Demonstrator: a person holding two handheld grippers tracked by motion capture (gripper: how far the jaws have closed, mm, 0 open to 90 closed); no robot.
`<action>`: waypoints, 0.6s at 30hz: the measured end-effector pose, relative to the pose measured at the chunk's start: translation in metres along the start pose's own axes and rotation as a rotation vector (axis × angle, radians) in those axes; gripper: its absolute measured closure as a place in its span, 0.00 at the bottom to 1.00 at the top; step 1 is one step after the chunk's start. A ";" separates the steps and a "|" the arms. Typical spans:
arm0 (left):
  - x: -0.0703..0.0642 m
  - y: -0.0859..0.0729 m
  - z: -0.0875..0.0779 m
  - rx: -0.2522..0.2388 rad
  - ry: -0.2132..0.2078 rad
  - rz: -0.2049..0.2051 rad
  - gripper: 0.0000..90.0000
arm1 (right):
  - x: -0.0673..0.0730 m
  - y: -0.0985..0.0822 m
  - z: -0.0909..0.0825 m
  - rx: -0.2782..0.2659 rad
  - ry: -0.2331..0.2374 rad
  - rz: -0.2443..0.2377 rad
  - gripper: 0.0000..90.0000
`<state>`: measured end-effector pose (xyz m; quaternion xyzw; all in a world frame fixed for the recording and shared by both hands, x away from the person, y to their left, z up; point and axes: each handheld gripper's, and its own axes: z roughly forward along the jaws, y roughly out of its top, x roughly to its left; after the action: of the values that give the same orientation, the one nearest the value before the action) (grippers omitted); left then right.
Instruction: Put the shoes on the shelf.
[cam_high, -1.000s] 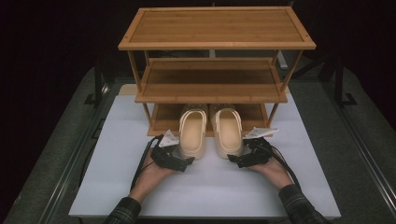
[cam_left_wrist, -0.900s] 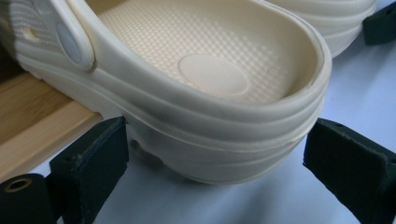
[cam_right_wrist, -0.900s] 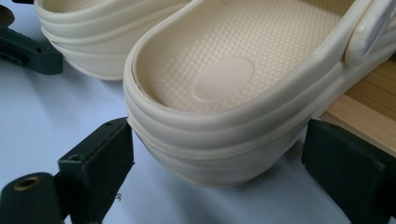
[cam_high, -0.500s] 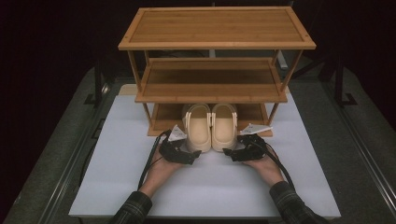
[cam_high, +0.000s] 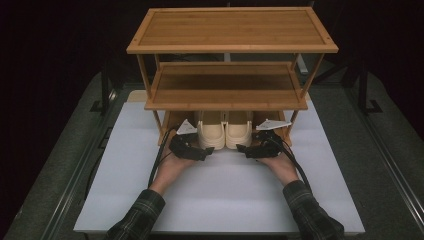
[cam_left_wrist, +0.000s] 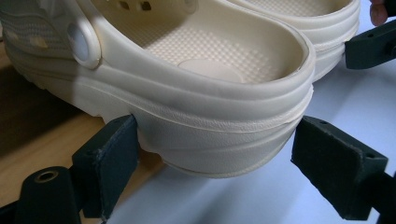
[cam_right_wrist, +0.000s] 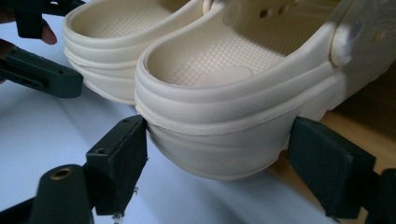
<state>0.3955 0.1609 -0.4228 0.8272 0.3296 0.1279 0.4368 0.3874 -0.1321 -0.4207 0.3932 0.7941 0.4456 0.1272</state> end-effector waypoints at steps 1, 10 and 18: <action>0.003 0.001 0.002 -0.002 0.001 -0.001 0.17 | 0.000 0.000 0.000 0.000 0.000 0.000 0.23; 0.017 0.007 0.018 0.000 0.048 0.010 0.17 | -0.011 0.011 0.019 0.003 -0.046 -0.011 0.22; 0.024 0.003 0.031 0.037 0.066 0.003 0.16 | -0.018 0.005 0.034 0.026 -0.073 0.023 0.23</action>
<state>0.4304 0.1556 -0.4407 0.8311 0.3447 0.1497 0.4100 0.4204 -0.1233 -0.4391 0.4197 0.7902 0.4221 0.1458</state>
